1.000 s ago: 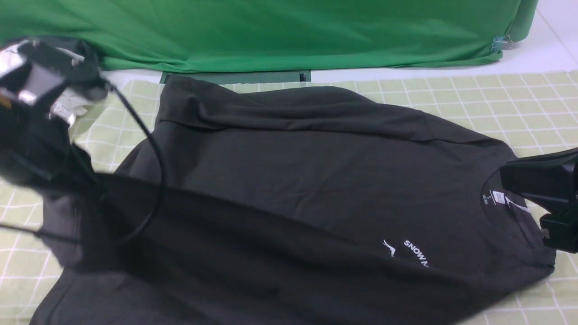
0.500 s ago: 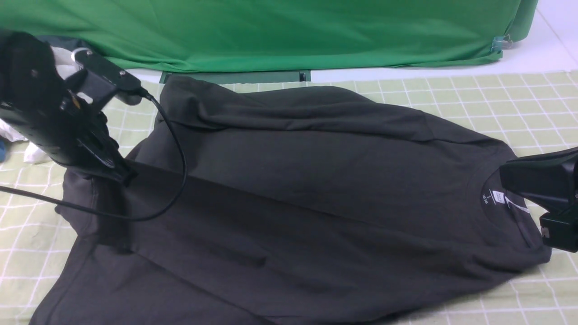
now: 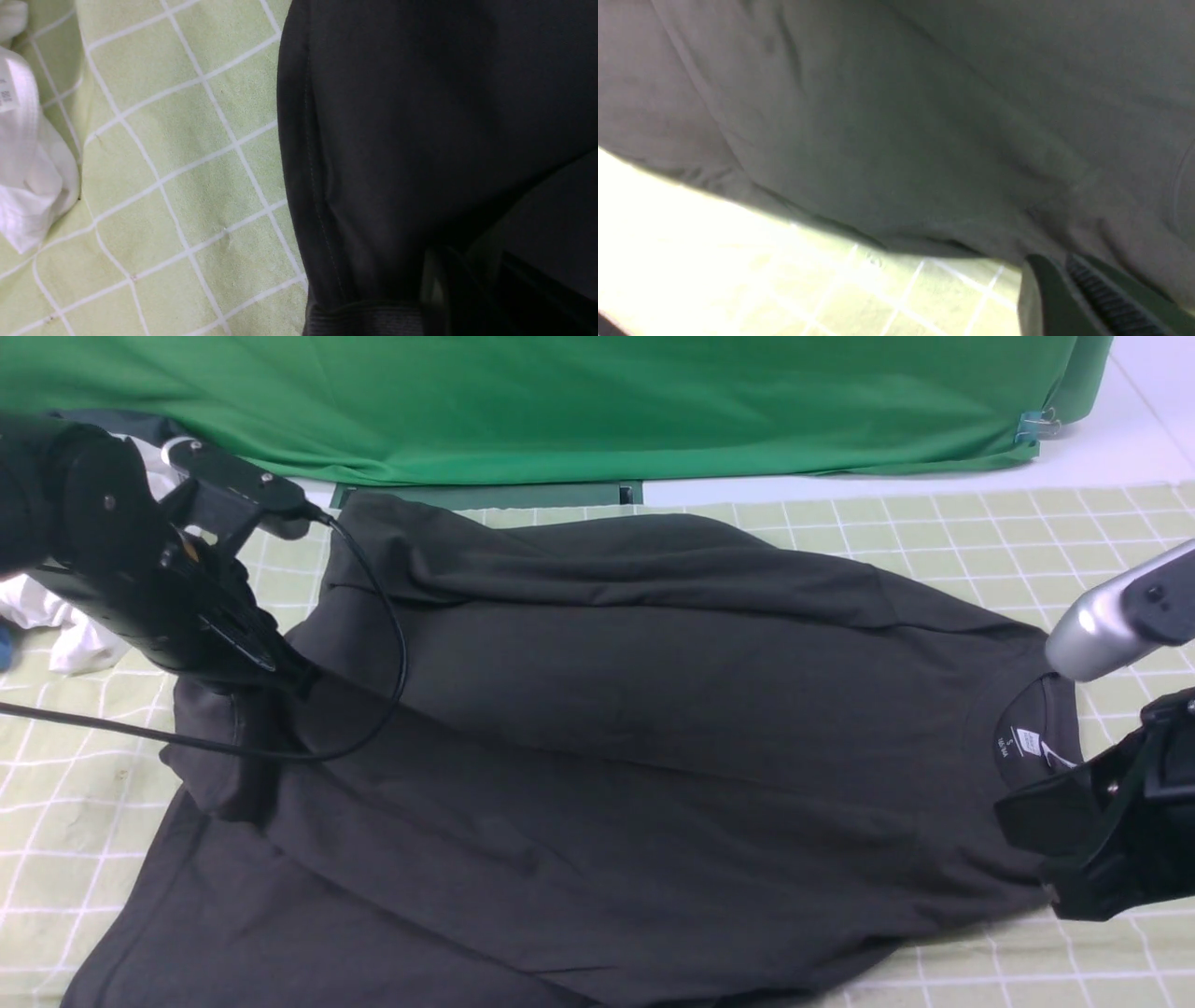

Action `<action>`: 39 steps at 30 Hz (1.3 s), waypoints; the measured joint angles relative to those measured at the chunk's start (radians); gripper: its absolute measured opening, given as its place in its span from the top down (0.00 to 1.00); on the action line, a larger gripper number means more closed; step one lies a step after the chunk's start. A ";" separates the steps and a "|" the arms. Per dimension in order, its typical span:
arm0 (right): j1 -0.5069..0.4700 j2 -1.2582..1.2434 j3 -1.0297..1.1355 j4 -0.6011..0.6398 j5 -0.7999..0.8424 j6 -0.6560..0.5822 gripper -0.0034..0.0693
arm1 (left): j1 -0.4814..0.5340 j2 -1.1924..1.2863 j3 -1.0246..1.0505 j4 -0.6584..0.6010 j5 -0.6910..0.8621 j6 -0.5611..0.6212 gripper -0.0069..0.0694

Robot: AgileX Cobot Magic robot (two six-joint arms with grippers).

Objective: Fold a long-sleeved shirt over a green coffee tablecloth.
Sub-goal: 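Fold the left side of the black T-shirt inward over its body, then grab the top left corner of the dark shirt with the left gripper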

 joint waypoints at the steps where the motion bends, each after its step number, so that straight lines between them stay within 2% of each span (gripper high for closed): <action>1: 0.000 0.003 0.000 0.002 0.002 0.000 0.86 | 0.000 0.000 0.000 0.000 0.000 0.001 0.83; 2: 0.000 0.003 0.000 0.003 0.002 0.000 0.86 | 0.000 0.000 0.000 0.001 0.000 0.001 0.83; 5: 0.000 0.006 -0.002 0.007 0.002 0.000 0.86 | 0.000 0.010 0.000 0.020 0.000 -0.004 0.69; 6: 0.000 0.006 -0.002 0.007 0.002 0.000 0.86 | 0.000 0.011 0.000 0.023 0.000 -0.006 0.68; 9: 0.000 0.006 -0.002 0.010 0.002 0.001 0.86 | 0.000 0.018 0.000 0.052 0.000 -0.048 0.52; 10: 0.000 0.006 -0.002 0.010 0.002 0.001 0.86 | 0.000 0.018 0.000 0.052 0.000 -0.052 0.51; 11: 0.000 0.006 -0.003 0.010 0.002 0.002 0.86 | 0.000 0.018 -0.005 0.086 0.001 -0.106 0.43; 15: 0.000 0.006 -0.003 0.011 0.002 0.003 0.85 | 0.001 0.026 -0.066 0.153 0.005 -0.264 0.32; 20: 0.000 0.006 -0.003 0.030 0.002 0.006 0.84 | 0.021 0.091 -0.238 0.140 0.021 -0.312 0.30; 28: 0.000 0.006 -0.003 0.043 0.003 0.008 0.83 | 0.054 0.370 -0.549 0.072 0.091 -0.318 0.35; 35: 0.000 0.006 -0.003 0.045 0.002 0.030 0.83 | 0.058 0.532 -0.661 0.034 0.100 -0.318 0.36; 39: 0.000 0.006 -0.003 0.047 -0.007 0.032 0.83 | 0.058 0.590 -0.675 -0.068 0.111 -0.297 0.36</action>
